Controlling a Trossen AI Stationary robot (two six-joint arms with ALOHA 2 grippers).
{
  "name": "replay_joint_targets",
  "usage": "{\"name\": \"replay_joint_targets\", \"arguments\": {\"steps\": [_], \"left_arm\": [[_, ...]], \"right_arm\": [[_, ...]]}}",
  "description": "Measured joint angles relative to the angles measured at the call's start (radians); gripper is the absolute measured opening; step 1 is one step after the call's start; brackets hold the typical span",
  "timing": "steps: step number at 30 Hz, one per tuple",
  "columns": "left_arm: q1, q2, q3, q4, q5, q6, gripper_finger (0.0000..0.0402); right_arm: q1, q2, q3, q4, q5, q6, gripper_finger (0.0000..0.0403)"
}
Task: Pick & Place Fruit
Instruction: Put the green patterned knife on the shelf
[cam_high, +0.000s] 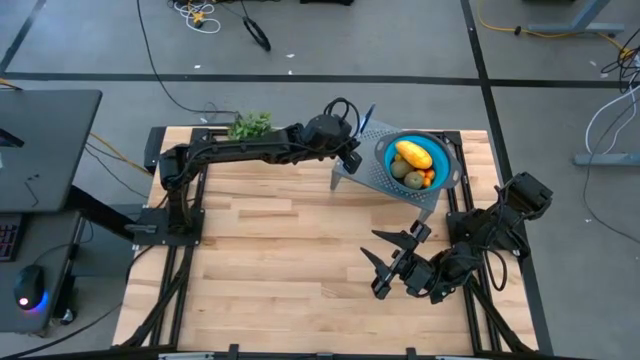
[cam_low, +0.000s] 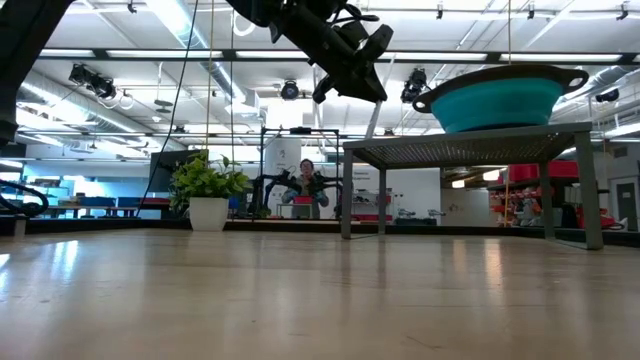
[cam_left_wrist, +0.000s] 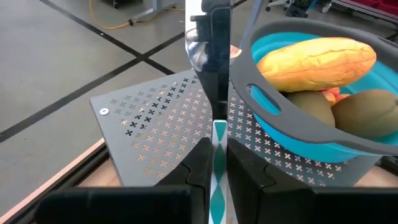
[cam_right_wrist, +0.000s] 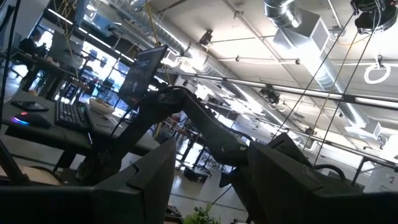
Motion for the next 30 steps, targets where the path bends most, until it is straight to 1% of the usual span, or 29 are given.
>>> {"name": "replay_joint_targets", "arguments": {"steps": [6, 11, 15, 18, 20, 22, 24, 25, 30], "left_arm": [[0.001, 0.0, 0.0, 0.006, -0.008, 0.033, 0.0047], [0.009, 0.0, 0.0, -0.02, 0.028, -0.004, 0.0039], [0.01, 0.0, 0.001, -0.04, 0.014, -0.005, 0.0039], [0.002, 0.019, 0.001, -0.007, -0.007, 0.002, 0.0046], [0.0, 0.028, -0.003, -0.02, -0.008, 0.0, 0.0048], [-0.006, 0.056, 0.001, 0.03, -0.005, -0.002, 0.0047], [-0.005, 0.066, -0.004, 0.0, -0.008, -0.003, 0.0043], [-0.005, 0.076, -0.002, 0.033, -0.012, -0.005, 0.004], [0.008, 0.081, 0.0, 0.045, -0.007, -0.036, 0.004]], "right_arm": [[0.0, 0.0, 0.0, 0.0, 0.0, 0.0, 0.0213], [0.0, 0.0, 0.0, 0.0, 0.0, 0.0, 0.0212], [0.0, 0.0, 0.0, 0.0, 0.0, 0.0, 0.0212], [0.0, 0.0, 0.0, 0.0, 0.0, 0.0, 0.0212], [0.0, 0.0, 0.0, 0.0, -0.001, 0.0, 0.0212], [0.0, 0.0, 0.0, 0.0, -0.001, 0.0, 0.0212], [0.0, 0.0, 0.0, 0.0, -0.005, 0.001, 0.0212], [0.0, 0.0, 0.0, 0.0, -0.001, 0.001, 0.0212], [0.0, 0.001, 0.001, -0.001, 0.026, -0.006, 0.0212]]}}
